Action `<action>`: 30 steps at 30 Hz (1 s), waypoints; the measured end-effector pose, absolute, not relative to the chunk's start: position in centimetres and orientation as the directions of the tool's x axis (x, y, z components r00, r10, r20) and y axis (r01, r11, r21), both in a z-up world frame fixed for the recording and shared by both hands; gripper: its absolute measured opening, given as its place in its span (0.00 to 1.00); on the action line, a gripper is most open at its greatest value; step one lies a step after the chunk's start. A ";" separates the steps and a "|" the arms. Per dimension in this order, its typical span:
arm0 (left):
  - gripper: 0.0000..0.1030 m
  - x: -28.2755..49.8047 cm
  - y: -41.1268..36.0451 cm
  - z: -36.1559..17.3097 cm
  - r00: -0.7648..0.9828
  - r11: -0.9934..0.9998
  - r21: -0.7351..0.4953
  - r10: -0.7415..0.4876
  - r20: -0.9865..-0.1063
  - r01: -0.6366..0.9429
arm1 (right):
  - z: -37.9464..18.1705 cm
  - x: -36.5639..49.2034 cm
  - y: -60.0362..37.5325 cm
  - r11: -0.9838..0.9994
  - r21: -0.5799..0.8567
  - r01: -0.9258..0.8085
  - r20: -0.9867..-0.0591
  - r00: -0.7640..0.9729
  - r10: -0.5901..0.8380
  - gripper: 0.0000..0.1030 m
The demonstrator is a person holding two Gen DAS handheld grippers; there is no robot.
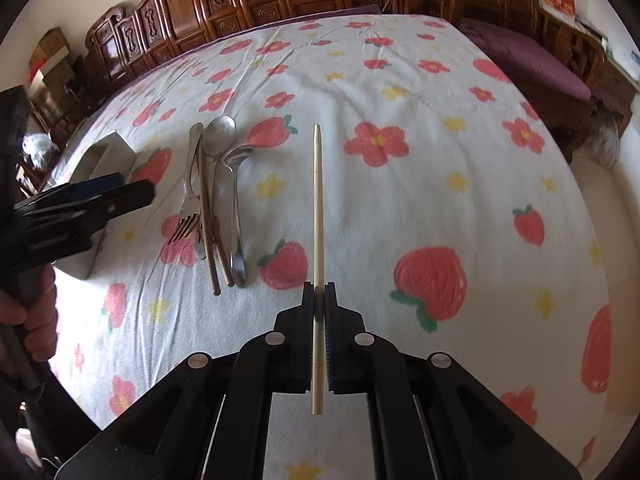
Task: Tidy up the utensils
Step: 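Grasp a metal fork with the left gripper while the right grips a wooden chopstick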
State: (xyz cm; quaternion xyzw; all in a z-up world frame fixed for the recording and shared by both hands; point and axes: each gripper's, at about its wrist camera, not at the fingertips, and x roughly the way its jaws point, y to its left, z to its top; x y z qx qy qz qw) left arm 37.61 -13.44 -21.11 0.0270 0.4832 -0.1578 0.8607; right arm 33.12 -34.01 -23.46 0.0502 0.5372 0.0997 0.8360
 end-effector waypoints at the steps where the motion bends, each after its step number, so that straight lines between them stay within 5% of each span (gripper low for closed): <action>1: 0.59 37.9 -13.7 -21.3 0.481 0.947 -0.109 -0.250 -0.841 0.302 | -23.5 33.0 -34.2 0.974 0.200 -0.108 -0.887 0.403 0.226 0.06; 6: 0.40 39.5 -14.5 -22.6 0.461 0.952 -0.103 -0.232 -0.856 0.288 | -23.8 32.8 -34.3 0.979 0.163 -0.121 -0.893 0.404 0.199 0.06; 12: 0.29 40.5 -14.5 -24.1 0.439 0.966 -0.075 -0.180 -0.880 0.246 | -24.6 32.6 -34.8 0.982 0.149 -0.120 -0.898 0.399 0.185 0.06; 23: 0.27 41.1 -15.6 -24.9 0.434 0.976 -0.027 -0.121 -0.893 0.216 | -25.3 32.8 -34.6 0.982 0.135 -0.132 -0.902 0.394 0.177 0.06; 30: 0.15 41.0 -15.3 -24.7 0.418 0.980 0.006 -0.079 -0.905 0.199 | -25.2 32.8 -34.4 0.983 0.114 -0.144 -0.904 0.395 0.163 0.06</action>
